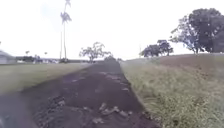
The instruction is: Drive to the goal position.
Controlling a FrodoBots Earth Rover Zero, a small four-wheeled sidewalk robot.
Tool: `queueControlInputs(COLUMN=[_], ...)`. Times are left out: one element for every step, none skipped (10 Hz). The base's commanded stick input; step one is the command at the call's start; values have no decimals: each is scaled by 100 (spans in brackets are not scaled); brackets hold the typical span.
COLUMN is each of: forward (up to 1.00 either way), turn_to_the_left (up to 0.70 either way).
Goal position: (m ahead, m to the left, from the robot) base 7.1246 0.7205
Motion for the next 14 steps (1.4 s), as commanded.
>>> queueControlInputs(forward=[50, 50, 50, 50, 50, 50, 50, 50, 50, 50, 50, 50, 50, 50], turn_to_the_left=[0, 0, 0, 0, 0, 0, 0, 0, 0, 0, 0, 0, 0, 0])
